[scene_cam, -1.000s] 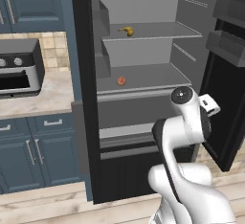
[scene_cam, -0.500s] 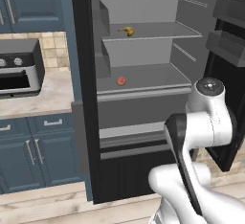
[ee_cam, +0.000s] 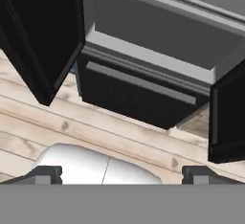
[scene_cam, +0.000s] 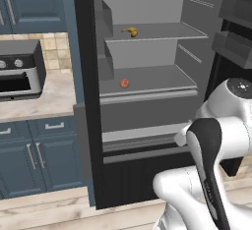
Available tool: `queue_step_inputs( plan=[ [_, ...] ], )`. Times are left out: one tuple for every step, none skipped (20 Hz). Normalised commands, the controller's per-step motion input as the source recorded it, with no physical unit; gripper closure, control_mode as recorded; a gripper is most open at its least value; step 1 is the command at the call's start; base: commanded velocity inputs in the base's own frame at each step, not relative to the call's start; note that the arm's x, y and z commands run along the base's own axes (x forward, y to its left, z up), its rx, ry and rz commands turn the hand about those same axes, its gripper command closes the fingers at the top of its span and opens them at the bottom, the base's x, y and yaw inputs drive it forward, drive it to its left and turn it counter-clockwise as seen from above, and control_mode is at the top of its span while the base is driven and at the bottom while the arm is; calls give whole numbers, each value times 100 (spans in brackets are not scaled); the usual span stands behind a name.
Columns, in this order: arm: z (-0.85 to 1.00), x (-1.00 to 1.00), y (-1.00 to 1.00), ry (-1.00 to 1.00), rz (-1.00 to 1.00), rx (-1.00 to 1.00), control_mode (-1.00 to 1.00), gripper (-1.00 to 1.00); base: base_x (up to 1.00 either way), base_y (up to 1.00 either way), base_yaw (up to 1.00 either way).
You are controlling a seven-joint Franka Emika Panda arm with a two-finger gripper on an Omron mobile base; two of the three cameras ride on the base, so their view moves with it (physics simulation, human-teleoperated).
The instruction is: Retrieve the banana and peach from the fridge and place them into the bowl on the dining table.
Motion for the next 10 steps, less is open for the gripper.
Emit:
queue_step_inputs(
  plan=[
    [0,-6,15,-13,21,0,-100,-100,0,0,0],
    [0,0,11,-11,20,3,-100,-100,0,0,0],
    [0,0,0,-7,18,5,-100,-100,0,0,0],
    [0,-2,0,-6,16,7,-100,-100,0,0,0],
    [0,-16,0,-10,16,10,-100,-100,0,0,0],
    [0,-19,0,-11,16,11,-100,-100,0,0,0],
    [0,-21,0,-11,17,11,-100,-100,0,0,0],
    [0,-20,0,-10,17,11,-100,-100,0,0,0],
    [0,-19,0,-10,17,9,-100,-100,0,0,0],
    [0,-13,0,-11,14,7,-100,-100,0,0,0]
  ],
)
